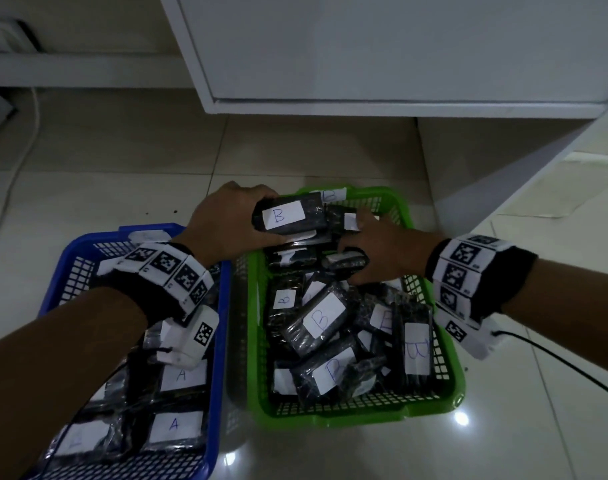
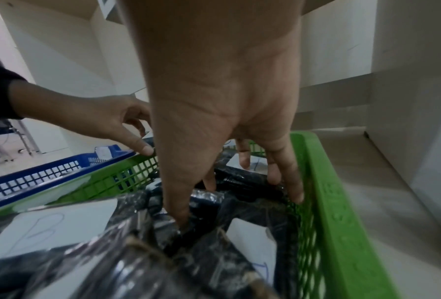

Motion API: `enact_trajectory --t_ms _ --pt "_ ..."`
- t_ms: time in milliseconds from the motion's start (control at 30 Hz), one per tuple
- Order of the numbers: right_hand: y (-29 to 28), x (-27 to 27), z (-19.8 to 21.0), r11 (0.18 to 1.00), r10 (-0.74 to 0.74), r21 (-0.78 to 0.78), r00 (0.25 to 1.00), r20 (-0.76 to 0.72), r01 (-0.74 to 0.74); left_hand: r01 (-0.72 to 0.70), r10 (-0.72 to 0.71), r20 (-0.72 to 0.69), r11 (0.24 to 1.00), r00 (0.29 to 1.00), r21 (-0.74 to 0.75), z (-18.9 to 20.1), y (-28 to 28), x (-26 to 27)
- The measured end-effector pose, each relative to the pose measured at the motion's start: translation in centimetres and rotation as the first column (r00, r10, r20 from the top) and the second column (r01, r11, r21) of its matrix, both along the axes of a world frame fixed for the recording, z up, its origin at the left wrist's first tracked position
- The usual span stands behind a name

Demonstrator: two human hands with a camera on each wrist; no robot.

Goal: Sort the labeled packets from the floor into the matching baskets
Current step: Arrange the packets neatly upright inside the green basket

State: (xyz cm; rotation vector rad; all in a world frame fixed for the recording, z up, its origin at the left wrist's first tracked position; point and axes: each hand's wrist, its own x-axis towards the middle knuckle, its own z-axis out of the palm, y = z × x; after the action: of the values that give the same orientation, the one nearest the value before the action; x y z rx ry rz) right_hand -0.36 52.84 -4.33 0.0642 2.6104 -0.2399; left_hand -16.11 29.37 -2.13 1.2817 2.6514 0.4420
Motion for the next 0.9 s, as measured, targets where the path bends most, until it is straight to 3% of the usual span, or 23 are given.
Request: enact_trajectory --t_ms 167,333,400,467,533,600,667,900 --pt "-0.6 0.6 -0.8 0.998 0.055 0.008 0.995 -0.082 -0.055 -0.011 0.011 -0.018 1.000 1.000 0.000 -0.1 0.0 0.3" --pt "-0.6 0.9 -2.0 0.939 0.287 0.229 0.953 -0.101 -0.258 0.027 -0.026 -0.021 1.000 0.999 0.010 -0.8 0.3 1.3" --pt "0.2 0.6 -1.9 0.962 0.238 0.160 0.967 -0.092 -0.222 0.027 -0.026 -0.027 0.999 0.999 0.027 -1.1 0.6 1.8" --pt "1.1 0.2 -0.4 0.990 0.135 -0.028 0.987 -0.089 -0.138 0.011 -0.013 0.019 0.998 1.000 0.068 -1.2 0.8 2.0" --pt "2.0 -0.2 1.8 0.988 0.054 -0.146 0.998 0.032 -0.048 0.009 -0.020 0.119 0.996 0.993 0.094 -0.9 0.9 1.8" --pt "2.7 -0.4 3.3 0.994 0.000 -0.108 0.991 0.131 0.014 0.020 -0.036 0.191 0.996 0.981 0.086 -0.5 1.0 1.3" --pt "2.9 -0.3 3.7 0.997 -0.022 -0.067 0.993 0.116 0.029 0.031 -0.042 0.173 0.998 0.984 0.063 -0.3 1.2 0.8" --pt "0.9 1.4 1.3 0.981 -0.025 -0.179 0.972 0.232 0.068 0.075 -0.079 0.107 0.996 0.991 0.041 -0.9 1.5 1.4"
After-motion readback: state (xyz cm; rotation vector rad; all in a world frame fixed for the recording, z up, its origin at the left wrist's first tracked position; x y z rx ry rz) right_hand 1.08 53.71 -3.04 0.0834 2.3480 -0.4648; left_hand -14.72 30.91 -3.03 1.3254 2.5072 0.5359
